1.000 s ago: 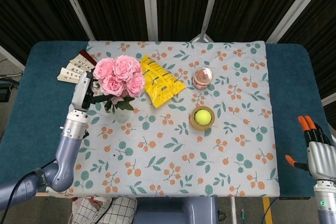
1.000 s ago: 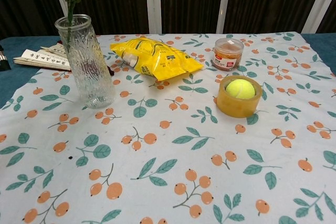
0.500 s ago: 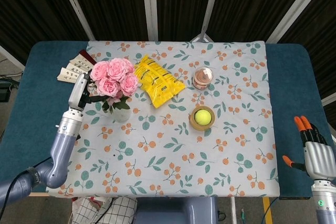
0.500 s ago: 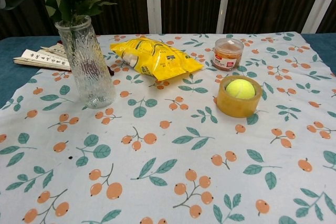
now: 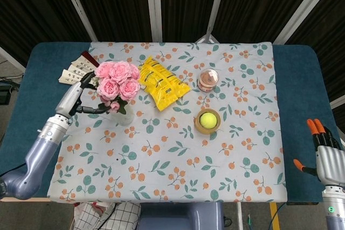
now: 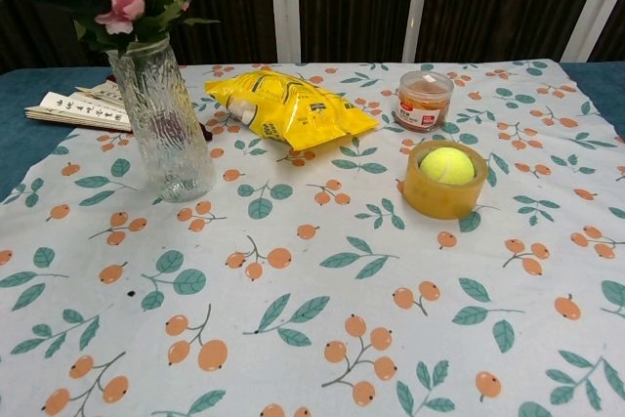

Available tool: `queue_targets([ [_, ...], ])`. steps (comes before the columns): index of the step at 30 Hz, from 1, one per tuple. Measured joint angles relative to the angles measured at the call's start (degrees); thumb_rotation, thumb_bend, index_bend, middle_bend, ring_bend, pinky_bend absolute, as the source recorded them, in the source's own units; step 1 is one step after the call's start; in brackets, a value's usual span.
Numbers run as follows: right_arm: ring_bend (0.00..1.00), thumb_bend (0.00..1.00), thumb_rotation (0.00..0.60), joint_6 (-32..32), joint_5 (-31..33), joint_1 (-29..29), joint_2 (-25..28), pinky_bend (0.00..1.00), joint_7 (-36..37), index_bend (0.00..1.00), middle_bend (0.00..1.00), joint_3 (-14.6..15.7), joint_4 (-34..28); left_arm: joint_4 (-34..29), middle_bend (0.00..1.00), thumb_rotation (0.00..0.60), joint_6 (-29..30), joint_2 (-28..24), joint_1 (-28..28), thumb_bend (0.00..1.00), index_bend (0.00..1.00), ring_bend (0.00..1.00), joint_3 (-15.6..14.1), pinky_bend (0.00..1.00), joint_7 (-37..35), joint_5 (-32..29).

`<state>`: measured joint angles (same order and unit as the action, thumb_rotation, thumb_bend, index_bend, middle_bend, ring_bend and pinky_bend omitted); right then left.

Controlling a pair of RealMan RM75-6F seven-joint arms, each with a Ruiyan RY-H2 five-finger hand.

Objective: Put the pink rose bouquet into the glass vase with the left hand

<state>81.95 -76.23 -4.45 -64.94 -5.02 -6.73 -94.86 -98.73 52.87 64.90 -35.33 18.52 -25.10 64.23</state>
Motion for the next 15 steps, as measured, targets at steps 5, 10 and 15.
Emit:
queue_targets([
  [5, 0.0, 0.16, 0.6, 0.2, -0.3, -0.1, -0.4, 0.19, -1.0, 0.08, 0.0, 0.1, -0.3, -3.3, 0.09, 0.6, -1.1, -6.5, 1.4, 0.14, 0.13, 0.05, -1.9, 0.27, 5.1, -0.1],
  [10, 0.0, 0.16, 0.6, 0.1, -0.3, -0.1, -0.5, 0.19, -1.6, 0.08, 0.0, 0.2, -0.6, -8.3, 0.13, 0.6, 1.4, -12.9, 3.9, 0.15, 0.16, 0.05, -3.3, 0.28, 10.6, 0.3],
  [15, 0.0, 0.16, 0.6, 0.3, -0.4, -0.1, -0.7, 0.19, -2.0, 0.08, 0.0, 0.2, -0.6, -12.3, 0.23, 0.6, 9.5, -15.2, 8.0, 0.19, 0.23, 0.1, -5.5, 0.33, 18.4, 1.6],
])
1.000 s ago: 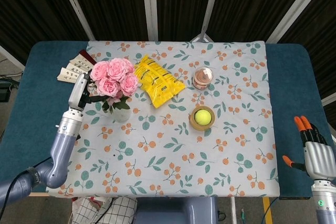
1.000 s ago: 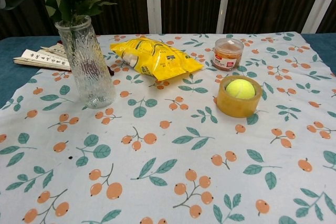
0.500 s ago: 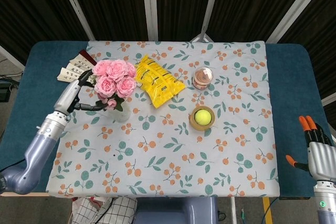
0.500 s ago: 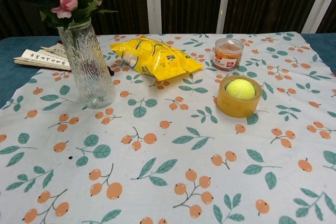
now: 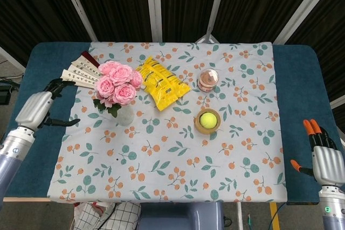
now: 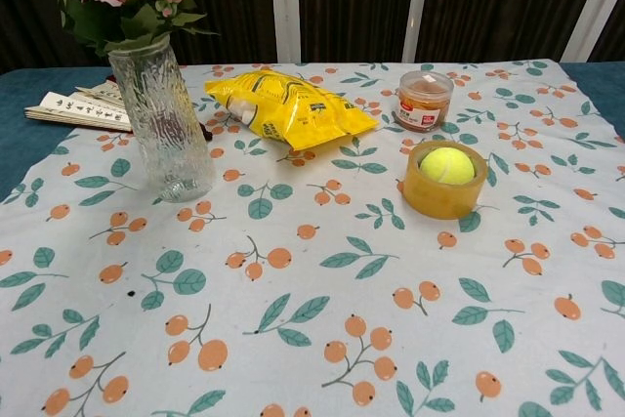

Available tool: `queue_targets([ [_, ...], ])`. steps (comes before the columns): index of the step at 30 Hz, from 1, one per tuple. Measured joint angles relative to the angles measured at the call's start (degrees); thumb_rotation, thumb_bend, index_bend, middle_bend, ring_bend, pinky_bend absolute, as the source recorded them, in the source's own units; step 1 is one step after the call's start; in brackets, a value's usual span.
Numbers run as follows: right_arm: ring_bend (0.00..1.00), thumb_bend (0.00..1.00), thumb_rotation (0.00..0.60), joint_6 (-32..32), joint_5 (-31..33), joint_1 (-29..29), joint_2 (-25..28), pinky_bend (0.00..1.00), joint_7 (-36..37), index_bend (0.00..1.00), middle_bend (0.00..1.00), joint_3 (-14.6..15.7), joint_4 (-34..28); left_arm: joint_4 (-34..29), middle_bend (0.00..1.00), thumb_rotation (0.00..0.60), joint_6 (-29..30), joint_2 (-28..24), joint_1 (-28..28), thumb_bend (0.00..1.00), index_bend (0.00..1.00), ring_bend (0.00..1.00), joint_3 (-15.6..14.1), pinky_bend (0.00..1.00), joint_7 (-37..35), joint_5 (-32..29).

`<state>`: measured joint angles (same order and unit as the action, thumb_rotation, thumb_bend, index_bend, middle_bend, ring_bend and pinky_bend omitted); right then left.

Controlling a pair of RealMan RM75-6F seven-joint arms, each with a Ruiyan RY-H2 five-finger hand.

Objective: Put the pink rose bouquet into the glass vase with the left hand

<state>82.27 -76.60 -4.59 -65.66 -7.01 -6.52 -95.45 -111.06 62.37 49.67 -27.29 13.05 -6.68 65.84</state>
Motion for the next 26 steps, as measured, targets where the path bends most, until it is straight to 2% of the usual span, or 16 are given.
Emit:
queue_targets([
  [6, 0.0, 0.16, 0.6, 0.5, -0.9, 0.0, -0.3, 0.15, -0.2, 0.08, 0.0, 0.2, 0.4, 0.3, 0.21, 0.6, 18.4, 4.4, 9.5, 0.19, 0.23, 0.09, -4.2, 0.33, 6.7, 4.1],
  [9, 0.0, 0.16, 0.6, 0.8, -0.9, 0.0, -0.4, 0.14, -0.2, 0.08, 0.0, 0.0, 0.7, 3.9, 0.2, 0.6, 24.1, 8.8, 14.7, 0.19, 0.23, 0.09, -6.7, 0.32, 8.4, 5.7],
  [17, 0.0, 0.16, 0.6, 0.9, -3.1, -0.3, -0.5, 0.12, 0.6, 0.08, 0.0, 0.3, 2.0, 15.1, 0.19, 0.6, 28.8, 17.7, 18.8, 0.19, 0.23, 0.09, -9.3, 0.31, 7.1, 10.4],
  [26, 0.0, 0.16, 0.6, 2.0, -6.1, -0.6, -1.1, 0.12, 3.1, 0.08, 0.0, 0.9, 4.1, 18.3, 0.2, 0.6, 29.1, 19.5, 20.2, 0.19, 0.22, 0.09, -9.1, 0.31, 3.5, 13.4],
])
